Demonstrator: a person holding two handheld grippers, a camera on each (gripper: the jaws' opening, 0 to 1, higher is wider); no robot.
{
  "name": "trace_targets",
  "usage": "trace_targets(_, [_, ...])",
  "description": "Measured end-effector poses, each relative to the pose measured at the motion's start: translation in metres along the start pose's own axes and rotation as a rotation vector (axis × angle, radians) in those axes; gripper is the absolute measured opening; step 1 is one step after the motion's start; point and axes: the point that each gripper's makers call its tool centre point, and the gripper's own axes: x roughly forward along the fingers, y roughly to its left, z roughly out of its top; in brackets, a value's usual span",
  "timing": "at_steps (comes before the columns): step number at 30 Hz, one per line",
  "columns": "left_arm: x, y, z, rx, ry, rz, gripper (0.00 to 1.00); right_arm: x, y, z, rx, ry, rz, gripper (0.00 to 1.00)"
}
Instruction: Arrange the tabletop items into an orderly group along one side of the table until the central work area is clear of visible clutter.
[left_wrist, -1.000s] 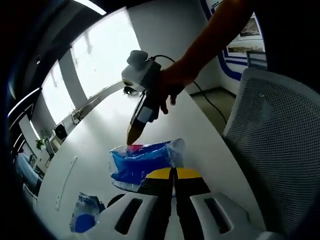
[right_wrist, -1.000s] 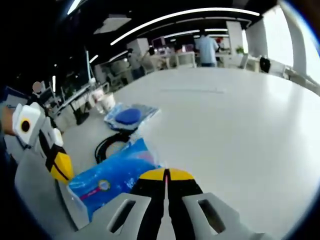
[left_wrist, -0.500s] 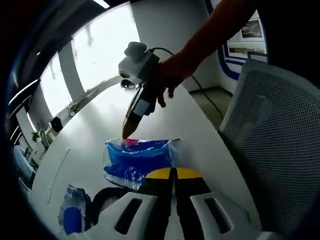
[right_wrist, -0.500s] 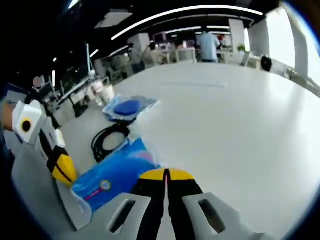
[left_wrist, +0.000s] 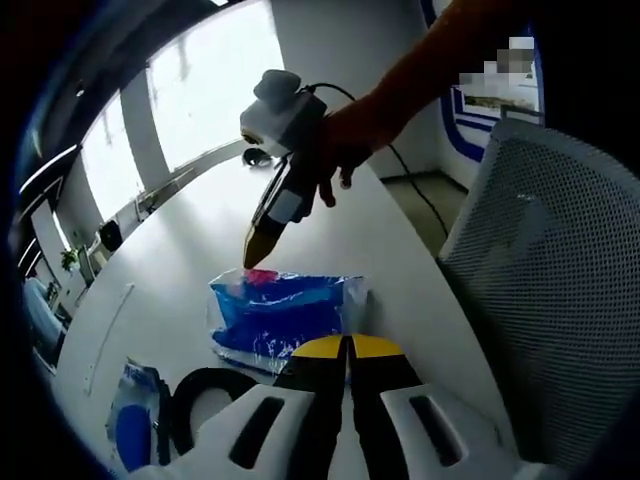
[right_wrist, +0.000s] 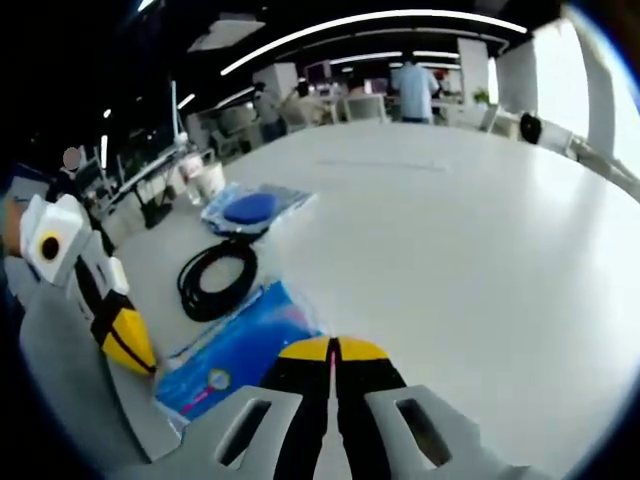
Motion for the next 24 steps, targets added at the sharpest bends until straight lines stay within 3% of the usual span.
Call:
trace_targets(12, [0.001,0.001,-0.001,-0.017,-0.002,0.021,0.02,-0.004,-0.003,-0.003,0.028,-0.002,-0.010,0.00])
trace_targets(24, [-0.014,0.014,-0.005,-0.049,0.000,0.083,0.10,-0.006,-0.004,0.025,0.002,-0.078,-0.019,0.09])
